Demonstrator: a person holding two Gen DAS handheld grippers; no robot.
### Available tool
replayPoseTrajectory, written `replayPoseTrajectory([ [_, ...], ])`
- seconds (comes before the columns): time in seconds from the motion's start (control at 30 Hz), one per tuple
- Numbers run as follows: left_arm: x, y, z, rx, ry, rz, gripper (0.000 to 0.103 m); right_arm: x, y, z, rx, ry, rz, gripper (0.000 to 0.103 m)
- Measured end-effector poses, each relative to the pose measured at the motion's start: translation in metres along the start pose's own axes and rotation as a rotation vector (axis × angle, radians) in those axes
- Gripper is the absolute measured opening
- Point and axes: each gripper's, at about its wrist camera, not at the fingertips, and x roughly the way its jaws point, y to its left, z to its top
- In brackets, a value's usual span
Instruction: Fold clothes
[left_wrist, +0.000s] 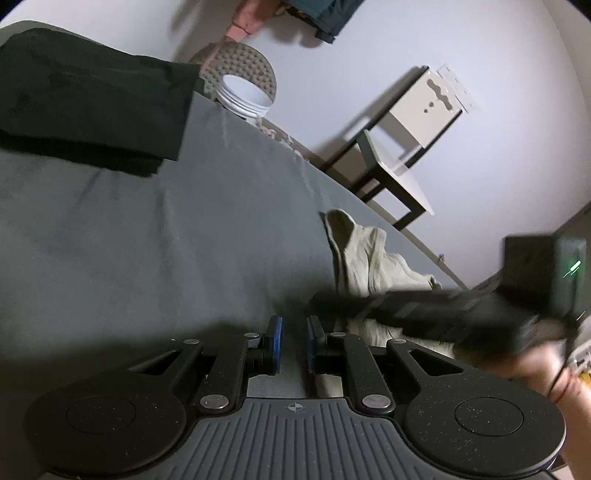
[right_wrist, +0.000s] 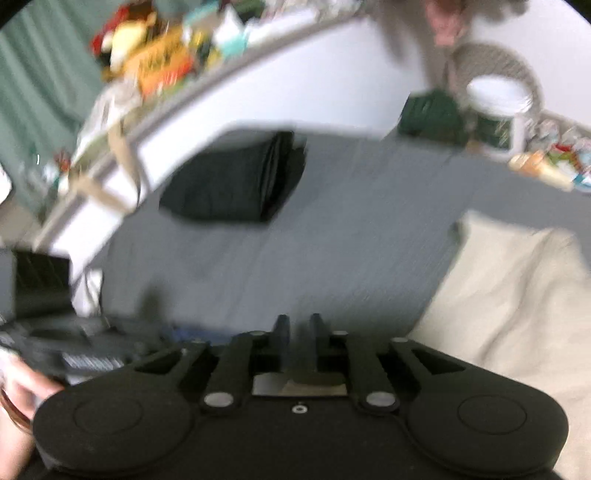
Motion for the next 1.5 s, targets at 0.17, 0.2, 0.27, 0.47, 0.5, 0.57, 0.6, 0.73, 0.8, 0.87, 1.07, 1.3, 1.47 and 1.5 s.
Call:
replayPoseTrajectory([
  [0.17,0.01,-0.017,-0.009,0.03,0.052,-0.159,0.012,-0.06,-0.017,-0.013,-0.042,-0.072,-0.344,0.05],
  [0.2,0.013,-0.022,-0.012,0.045,0.063,-0.174,0.012,-0.062,-0.024,-0.019,-0.036,-0.046,-0.356,0.048],
  [0.27,0.021,-0.033,-0.019,0.086,0.083,-0.166,0.012,-0.066,-0.039,-0.031,-0.025,0.004,-0.381,0.047],
  [0.47,0.044,-0.041,-0.038,0.135,0.141,-0.102,0.012,-0.043,-0.048,-0.043,-0.023,-0.002,-0.31,0.039],
  [0.5,0.044,-0.041,-0.038,0.126,0.137,-0.109,0.012,-0.037,-0.046,-0.043,-0.022,-0.006,-0.297,0.037],
  [0.57,0.042,-0.04,-0.037,0.109,0.13,-0.124,0.012,-0.023,-0.043,-0.041,-0.035,0.01,-0.299,0.032],
  [0.6,0.04,-0.04,-0.035,0.105,0.123,-0.137,0.012,-0.019,-0.043,-0.041,-0.041,0.025,-0.307,0.017],
  [0.73,0.037,-0.039,-0.036,0.112,0.112,-0.127,0.012,-0.016,-0.043,-0.039,-0.035,0.042,-0.325,0.006],
  [0.8,0.038,-0.035,-0.035,0.115,0.104,-0.102,0.012,-0.02,-0.046,-0.038,-0.015,0.03,-0.334,0.006],
  [0.87,0.038,-0.032,-0.035,0.108,0.102,-0.104,0.012,-0.021,-0.053,-0.04,0.029,0.025,-0.345,0.006],
  [1.07,0.036,-0.039,-0.038,0.156,0.11,-0.077,0.012,-0.025,-0.057,-0.042,0.087,-0.004,-0.347,0.016],
  [1.3,0.03,-0.039,-0.037,0.164,0.123,-0.056,0.012,-0.124,-0.078,-0.066,0.191,-0.14,-0.539,0.041],
  [1.47,0.024,-0.049,-0.038,0.211,0.137,-0.025,0.012,-0.166,-0.125,-0.114,0.322,-0.043,-0.736,0.039],
  [1.5,0.024,-0.051,-0.039,0.225,0.139,-0.016,0.012,-0.168,-0.132,-0.122,0.344,-0.031,-0.733,0.035],
])
